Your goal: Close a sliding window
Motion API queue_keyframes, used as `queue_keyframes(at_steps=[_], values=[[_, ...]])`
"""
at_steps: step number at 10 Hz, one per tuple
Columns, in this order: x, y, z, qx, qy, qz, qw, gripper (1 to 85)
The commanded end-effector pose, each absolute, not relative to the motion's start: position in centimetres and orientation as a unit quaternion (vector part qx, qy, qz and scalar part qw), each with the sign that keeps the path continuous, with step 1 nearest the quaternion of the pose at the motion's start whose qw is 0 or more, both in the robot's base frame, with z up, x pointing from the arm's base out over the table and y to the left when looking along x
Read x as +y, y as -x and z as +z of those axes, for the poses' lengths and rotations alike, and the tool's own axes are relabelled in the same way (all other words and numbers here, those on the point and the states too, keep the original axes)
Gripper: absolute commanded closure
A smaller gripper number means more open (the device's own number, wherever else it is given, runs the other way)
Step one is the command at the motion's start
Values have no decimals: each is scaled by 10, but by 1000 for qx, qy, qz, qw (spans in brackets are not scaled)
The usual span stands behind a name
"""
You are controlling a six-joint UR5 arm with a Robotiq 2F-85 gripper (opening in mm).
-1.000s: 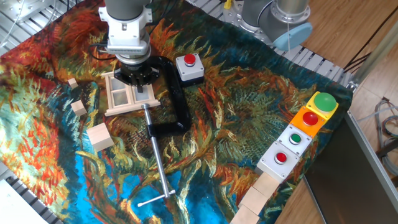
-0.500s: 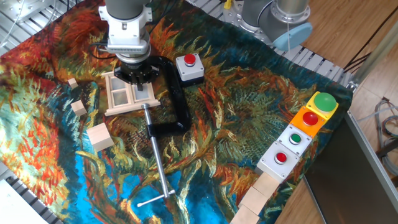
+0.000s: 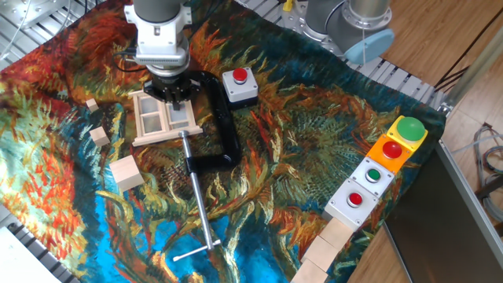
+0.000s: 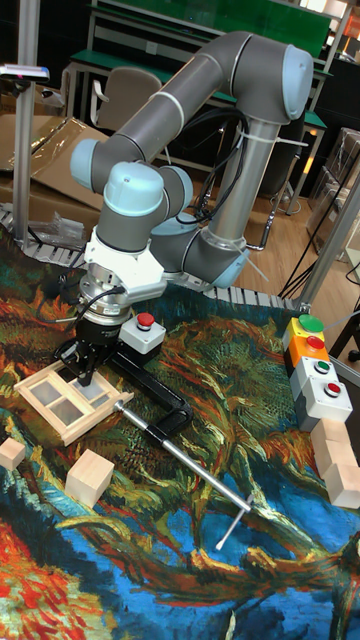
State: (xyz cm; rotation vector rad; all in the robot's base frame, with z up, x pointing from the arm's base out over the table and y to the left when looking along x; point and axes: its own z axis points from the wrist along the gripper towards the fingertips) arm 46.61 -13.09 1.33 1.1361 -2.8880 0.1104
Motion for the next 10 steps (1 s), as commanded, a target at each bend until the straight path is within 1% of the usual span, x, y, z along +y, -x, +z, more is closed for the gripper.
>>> queue_keyframes(at_steps=[1,5,10], values=[[-137,-460,15,-930,-365,34,22,843],[-152,-445,18,-928,-369,36,38,843],[-161,-436,18,-927,-372,33,42,843]])
